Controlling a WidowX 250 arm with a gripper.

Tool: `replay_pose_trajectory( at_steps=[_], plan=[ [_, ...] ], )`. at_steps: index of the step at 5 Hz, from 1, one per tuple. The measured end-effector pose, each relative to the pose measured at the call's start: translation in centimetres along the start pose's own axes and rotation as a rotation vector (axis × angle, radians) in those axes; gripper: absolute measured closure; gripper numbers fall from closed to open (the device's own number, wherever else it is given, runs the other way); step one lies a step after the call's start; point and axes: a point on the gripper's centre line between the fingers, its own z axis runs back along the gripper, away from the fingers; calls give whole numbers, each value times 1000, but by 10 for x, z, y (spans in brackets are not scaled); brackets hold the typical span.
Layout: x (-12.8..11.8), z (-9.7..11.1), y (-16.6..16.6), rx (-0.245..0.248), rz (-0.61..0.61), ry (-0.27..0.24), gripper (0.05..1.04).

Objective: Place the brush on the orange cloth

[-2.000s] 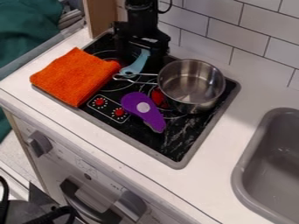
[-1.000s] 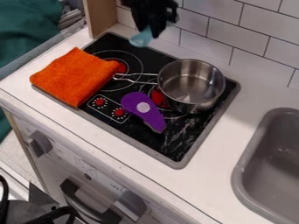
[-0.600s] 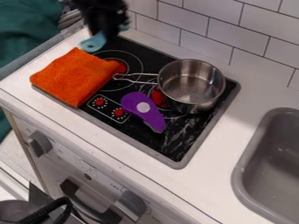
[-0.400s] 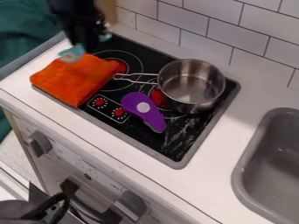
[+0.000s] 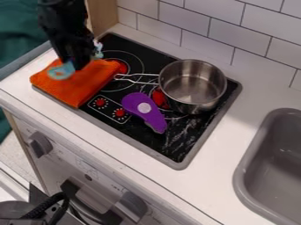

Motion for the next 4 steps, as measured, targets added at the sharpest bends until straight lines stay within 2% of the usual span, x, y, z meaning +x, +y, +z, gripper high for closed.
replay_pose_trajectory(
  at_steps=[1, 2, 3, 4],
  plan=[
    [2, -10, -1, -21, 26, 10, 428],
    [10, -6, -1, -16, 20, -8, 132],
    [16, 15, -11, -9, 11, -27, 73],
    [28, 39, -36, -16, -5, -57, 77]
  ],
)
